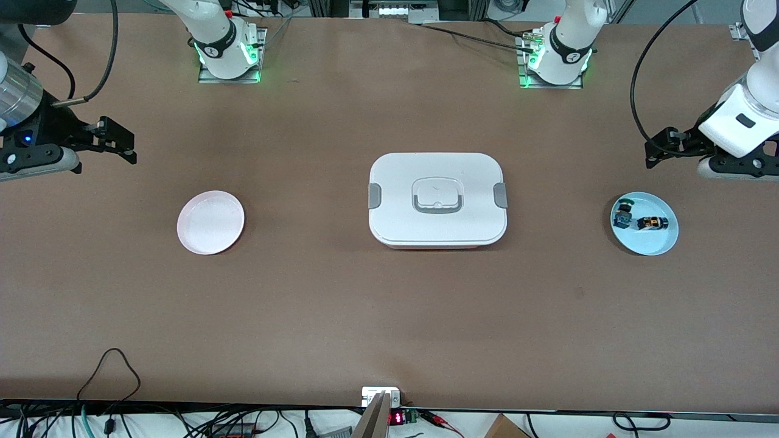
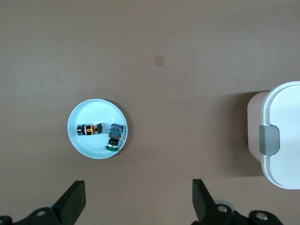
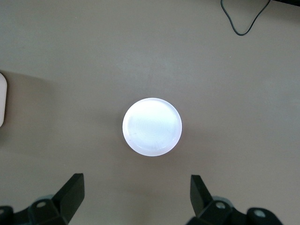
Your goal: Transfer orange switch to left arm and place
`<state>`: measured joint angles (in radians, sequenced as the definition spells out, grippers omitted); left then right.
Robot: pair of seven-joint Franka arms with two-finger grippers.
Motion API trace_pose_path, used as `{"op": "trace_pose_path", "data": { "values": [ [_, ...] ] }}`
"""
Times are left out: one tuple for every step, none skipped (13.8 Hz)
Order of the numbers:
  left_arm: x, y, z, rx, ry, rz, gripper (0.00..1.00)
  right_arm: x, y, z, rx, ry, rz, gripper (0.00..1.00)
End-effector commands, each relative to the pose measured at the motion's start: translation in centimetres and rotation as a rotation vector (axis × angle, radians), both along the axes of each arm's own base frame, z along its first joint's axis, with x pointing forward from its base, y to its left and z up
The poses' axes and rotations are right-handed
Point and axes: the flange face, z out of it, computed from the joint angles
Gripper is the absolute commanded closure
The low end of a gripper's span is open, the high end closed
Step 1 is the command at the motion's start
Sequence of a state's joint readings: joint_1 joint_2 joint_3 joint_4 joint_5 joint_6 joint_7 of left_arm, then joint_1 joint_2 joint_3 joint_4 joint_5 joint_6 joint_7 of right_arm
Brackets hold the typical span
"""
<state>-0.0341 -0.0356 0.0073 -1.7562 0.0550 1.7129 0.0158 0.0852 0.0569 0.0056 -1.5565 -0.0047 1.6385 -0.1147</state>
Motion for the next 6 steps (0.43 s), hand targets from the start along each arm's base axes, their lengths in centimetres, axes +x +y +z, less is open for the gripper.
{"op": "trace_pose_path", "data": {
  "values": [
    [-0.05,-0.02,0.57,-0.016,0.007,-0.014,0.00,-0.11,0.41,0.42,0.000,0.004,-0.008,0.00],
    [-0.06,-0.11,0.57,-0.016,0.007,-0.012,0.00,-0.11,0.41,0.42,0.000,0.004,-0.008,0.00],
    [0.07,-0.11,0.39,-0.016,0.010,-0.014,0.00,-0.11,0.41,0.42,0.000,0.004,-0.008,0.00],
    [0.12,-0.03,0.37,-0.016,0.011,-0.015,0.00,-0.10,0.41,0.43,0.000,0.002,-0.008,0.00],
    [0.05,-0.04,0.44,-0.009,0.012,-0.015,0.00,-0.11,0.41,0.42,0.000,0.004,-0.008,0.00],
    [0.05,-0.11,0.33,-0.007,0.016,-0.015,0.00,-0.11,0.41,0.42,0.000,0.004,-0.008,0.00]
  ]
}}
